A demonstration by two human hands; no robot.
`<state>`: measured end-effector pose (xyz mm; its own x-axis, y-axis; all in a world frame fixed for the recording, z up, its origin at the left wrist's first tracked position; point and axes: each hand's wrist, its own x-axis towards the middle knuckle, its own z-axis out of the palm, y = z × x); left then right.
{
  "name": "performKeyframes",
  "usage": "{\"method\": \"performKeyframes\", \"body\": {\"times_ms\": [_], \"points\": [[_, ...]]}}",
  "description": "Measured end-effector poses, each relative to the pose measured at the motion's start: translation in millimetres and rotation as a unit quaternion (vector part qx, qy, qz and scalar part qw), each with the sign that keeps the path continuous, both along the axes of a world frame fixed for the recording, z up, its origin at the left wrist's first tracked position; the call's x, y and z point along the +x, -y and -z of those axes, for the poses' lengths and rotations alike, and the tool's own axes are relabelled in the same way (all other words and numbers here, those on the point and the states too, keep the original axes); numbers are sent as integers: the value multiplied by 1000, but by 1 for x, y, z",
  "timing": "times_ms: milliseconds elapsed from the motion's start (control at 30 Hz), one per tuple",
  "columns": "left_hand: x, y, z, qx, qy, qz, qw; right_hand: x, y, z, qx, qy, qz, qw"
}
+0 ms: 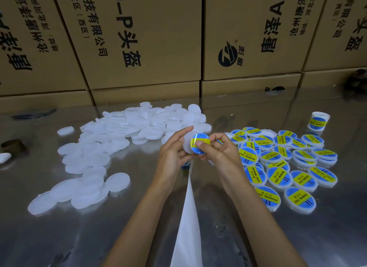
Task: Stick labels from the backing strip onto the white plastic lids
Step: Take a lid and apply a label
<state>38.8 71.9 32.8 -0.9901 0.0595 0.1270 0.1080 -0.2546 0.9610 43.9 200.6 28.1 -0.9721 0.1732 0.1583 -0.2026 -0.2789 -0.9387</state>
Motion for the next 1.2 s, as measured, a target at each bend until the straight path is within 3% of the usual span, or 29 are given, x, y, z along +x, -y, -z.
{"method": "performKeyframes", "body": {"times_ms": [767, 933, 1200], "points": [[6, -7, 2, -57, -67, -5, 996, -14, 5, 18, 110, -56, 103, 987], [3, -5, -2, 47, -13, 14, 999, -14, 3, 23, 203, -56, 171, 963], [7, -12, -4, 197, 43, 102, 974, -6, 3, 25, 357, -62, 211, 908]]}}
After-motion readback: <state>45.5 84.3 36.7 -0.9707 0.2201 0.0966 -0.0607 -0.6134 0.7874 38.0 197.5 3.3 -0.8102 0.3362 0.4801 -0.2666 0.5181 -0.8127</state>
